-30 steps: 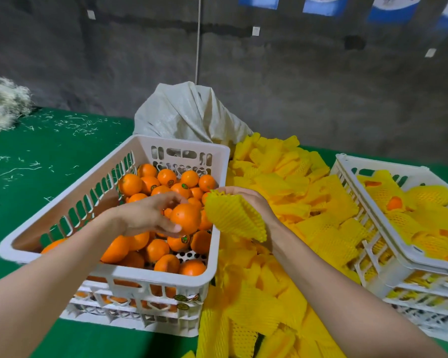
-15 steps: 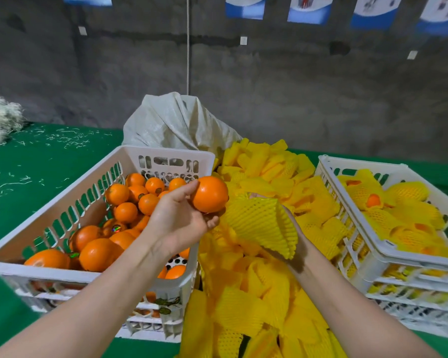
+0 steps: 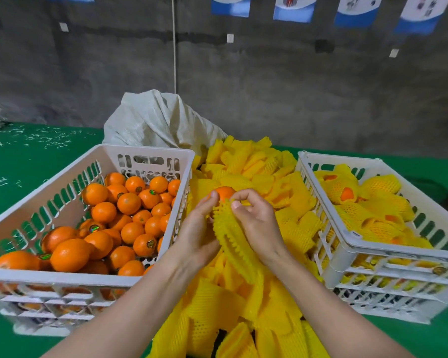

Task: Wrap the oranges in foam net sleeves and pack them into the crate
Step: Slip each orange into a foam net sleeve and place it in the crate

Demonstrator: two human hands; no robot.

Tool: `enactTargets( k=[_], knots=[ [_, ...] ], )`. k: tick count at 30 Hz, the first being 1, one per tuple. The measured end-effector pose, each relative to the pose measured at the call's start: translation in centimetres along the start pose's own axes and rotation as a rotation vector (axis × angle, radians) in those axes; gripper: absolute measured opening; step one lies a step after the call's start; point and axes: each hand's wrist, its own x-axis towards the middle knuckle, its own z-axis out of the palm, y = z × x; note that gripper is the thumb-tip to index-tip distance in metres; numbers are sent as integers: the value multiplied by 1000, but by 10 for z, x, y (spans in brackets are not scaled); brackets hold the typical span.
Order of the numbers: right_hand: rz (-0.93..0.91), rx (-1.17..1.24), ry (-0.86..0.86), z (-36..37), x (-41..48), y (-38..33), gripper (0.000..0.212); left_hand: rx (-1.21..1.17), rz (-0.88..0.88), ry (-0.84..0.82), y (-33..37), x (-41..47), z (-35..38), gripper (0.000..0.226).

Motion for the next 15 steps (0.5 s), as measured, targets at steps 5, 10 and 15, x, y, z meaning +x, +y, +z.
enactTargets(
  k=[5,10,15],
  knots=[
    [-229,-293,206,-16,-1,12,6,101,85,36,-13,6,1,26],
    [-257,-341,328,-17,3,19,8,179,-15,-97,-20,2,2,58],
    [-248,-334,342,-12,4,22,13,267,105,-8,-31,12,-3,68]
  ],
)
